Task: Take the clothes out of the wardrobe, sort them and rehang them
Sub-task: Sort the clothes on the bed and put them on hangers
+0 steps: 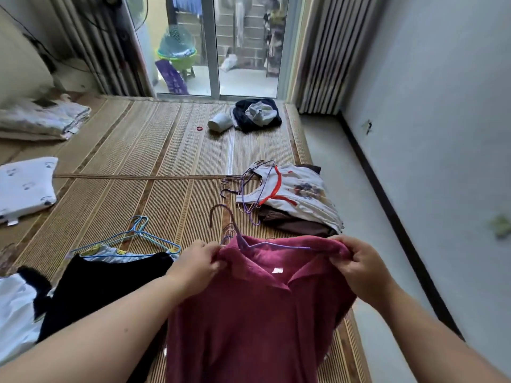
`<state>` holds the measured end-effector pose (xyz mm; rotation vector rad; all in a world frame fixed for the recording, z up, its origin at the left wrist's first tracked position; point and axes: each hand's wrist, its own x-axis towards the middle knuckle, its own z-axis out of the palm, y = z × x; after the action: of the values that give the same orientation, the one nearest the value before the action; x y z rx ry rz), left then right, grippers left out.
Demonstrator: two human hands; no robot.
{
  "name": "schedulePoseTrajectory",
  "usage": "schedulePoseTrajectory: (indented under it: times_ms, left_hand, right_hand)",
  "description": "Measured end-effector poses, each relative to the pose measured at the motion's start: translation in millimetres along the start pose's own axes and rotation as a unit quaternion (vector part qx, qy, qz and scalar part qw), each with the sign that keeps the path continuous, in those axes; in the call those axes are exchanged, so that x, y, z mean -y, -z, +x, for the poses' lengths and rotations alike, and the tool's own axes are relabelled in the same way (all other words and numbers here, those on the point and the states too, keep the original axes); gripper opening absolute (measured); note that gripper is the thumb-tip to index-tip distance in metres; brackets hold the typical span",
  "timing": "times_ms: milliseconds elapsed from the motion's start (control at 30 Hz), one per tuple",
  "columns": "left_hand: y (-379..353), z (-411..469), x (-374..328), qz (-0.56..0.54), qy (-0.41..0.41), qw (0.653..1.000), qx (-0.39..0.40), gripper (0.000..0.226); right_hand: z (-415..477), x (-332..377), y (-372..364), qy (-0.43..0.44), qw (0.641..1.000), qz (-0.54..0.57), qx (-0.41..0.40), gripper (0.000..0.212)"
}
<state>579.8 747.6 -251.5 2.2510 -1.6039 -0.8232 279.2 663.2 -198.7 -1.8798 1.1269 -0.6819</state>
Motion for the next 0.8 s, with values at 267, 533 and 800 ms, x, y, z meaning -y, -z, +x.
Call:
schedulePoseTrajectory:
  times_ms: [267,533,800]
  left_hand:
    - [41.8,-43.8,-129.3,-0.142,-0.192,0.968,-0.07,0.035]
    - [-1.2,-47.3,-320.4,-0.024,-0.36,0.922,-0.136,0.019]
    - [-107.0,-31.4,-491.7,0.023,-0.341,0.931,-0.131,0.012]
  right_hand:
    - [-50.6,66.1,132.5,0.01,0.989,-0.146,0.026,0.033]
    - [-110.6,16.7,262.8,-0.004,0.975,-0.219,-0.037,0.033]
    - [-132.8,-88.7,403.7,-0.001,0.969,-0.238,-0.058,0.02]
